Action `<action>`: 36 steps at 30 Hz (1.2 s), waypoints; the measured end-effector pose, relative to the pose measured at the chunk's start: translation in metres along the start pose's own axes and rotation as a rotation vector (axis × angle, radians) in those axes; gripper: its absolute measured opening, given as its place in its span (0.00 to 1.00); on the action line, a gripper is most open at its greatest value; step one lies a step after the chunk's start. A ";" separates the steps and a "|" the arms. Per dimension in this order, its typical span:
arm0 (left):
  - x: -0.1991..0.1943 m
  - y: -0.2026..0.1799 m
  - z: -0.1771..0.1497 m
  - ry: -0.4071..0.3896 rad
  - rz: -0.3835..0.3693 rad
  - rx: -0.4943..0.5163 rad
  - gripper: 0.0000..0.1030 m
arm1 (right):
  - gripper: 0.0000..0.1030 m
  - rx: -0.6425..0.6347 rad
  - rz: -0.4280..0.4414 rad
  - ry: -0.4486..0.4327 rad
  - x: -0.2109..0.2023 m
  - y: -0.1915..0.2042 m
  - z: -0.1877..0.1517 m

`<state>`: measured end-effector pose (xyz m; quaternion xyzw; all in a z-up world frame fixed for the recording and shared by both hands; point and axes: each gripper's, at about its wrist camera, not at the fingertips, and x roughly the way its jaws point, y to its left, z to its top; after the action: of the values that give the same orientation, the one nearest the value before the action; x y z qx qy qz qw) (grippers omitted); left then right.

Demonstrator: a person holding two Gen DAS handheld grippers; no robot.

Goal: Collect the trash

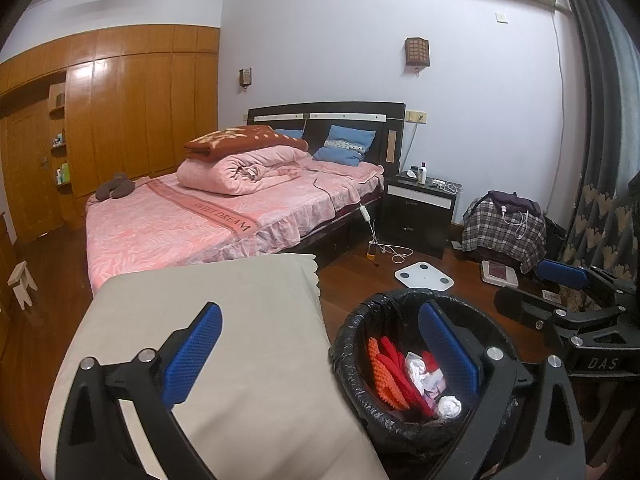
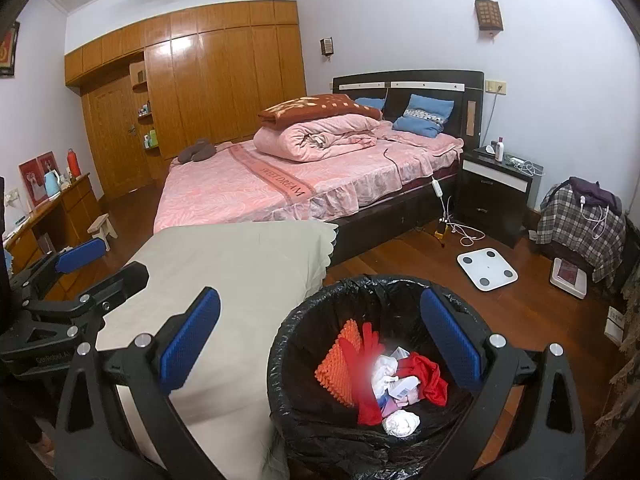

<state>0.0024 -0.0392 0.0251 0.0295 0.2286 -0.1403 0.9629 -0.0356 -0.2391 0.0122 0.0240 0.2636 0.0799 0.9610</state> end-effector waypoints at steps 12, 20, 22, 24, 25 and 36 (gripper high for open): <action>-0.001 0.001 0.001 -0.001 0.001 0.000 0.94 | 0.95 0.000 0.001 -0.002 0.000 0.000 0.000; -0.001 0.002 0.002 -0.002 0.002 0.000 0.94 | 0.95 0.000 0.001 -0.002 0.000 0.001 -0.001; -0.001 0.002 0.002 -0.002 0.003 0.001 0.94 | 0.95 -0.001 0.000 -0.002 0.000 0.000 -0.001; -0.001 0.002 0.002 -0.001 0.001 -0.001 0.94 | 0.95 0.000 0.001 -0.003 0.000 0.001 -0.001; -0.001 0.002 0.002 -0.002 0.002 0.000 0.94 | 0.95 0.001 0.001 -0.003 0.000 0.001 -0.001; -0.001 0.002 0.003 0.000 0.004 0.002 0.94 | 0.95 0.000 0.002 -0.001 0.001 0.001 0.001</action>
<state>0.0035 -0.0373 0.0281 0.0306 0.2282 -0.1387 0.9632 -0.0345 -0.2380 0.0124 0.0241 0.2633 0.0808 0.9610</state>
